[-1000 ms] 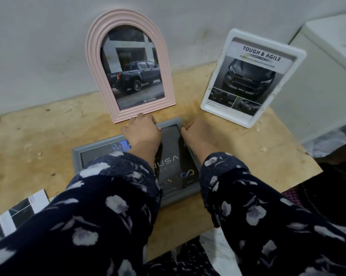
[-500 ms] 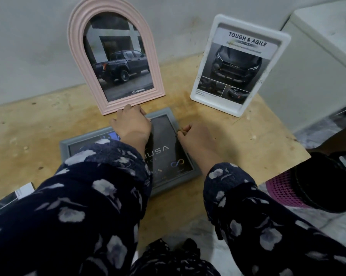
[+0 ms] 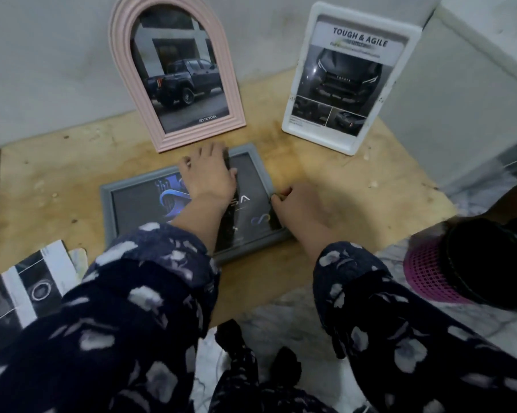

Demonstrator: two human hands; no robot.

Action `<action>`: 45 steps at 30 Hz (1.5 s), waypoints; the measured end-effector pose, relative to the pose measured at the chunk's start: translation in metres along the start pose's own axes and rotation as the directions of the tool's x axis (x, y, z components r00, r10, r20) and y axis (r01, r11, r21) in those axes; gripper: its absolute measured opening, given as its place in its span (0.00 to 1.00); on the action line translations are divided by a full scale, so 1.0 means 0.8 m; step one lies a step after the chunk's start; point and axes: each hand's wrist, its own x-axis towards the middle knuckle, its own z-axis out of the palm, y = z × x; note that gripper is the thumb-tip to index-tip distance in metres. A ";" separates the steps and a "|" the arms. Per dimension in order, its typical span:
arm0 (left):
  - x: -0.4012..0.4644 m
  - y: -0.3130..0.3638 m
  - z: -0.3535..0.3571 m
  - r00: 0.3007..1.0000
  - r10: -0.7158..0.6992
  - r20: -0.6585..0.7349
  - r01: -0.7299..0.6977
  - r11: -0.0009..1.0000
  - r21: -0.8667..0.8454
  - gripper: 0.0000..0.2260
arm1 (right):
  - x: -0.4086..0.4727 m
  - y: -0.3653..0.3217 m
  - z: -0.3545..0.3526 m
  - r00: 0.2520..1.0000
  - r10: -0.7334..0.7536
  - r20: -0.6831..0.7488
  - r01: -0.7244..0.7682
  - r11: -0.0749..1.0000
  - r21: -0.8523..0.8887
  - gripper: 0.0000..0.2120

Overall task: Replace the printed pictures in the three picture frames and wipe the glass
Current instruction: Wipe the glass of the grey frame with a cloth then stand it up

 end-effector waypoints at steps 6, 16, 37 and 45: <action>-0.094 0.005 0.002 0.964 0.193 0.185 -0.228 0.955 0.191 0.29 | 0.000 -0.004 -0.005 0.999 -0.046 -0.007 0.045 0.999 -0.029 0.08; -0.158 0.008 -0.009 0.957 0.130 0.261 -0.193 0.953 0.234 0.39 | -0.009 -0.013 -0.012 0.998 0.064 0.014 -0.064 0.997 -0.034 0.10; -0.162 0.015 -0.008 0.972 0.069 0.223 -0.129 0.955 0.267 0.36 | -0.049 0.026 -0.032 0.973 0.171 0.156 -0.149 0.979 -0.141 0.15; -0.162 0.012 -0.014 0.973 0.085 0.216 -0.128 0.973 0.194 0.38 | -0.072 0.053 -0.051 0.987 0.088 0.131 -0.079 0.994 -0.072 0.13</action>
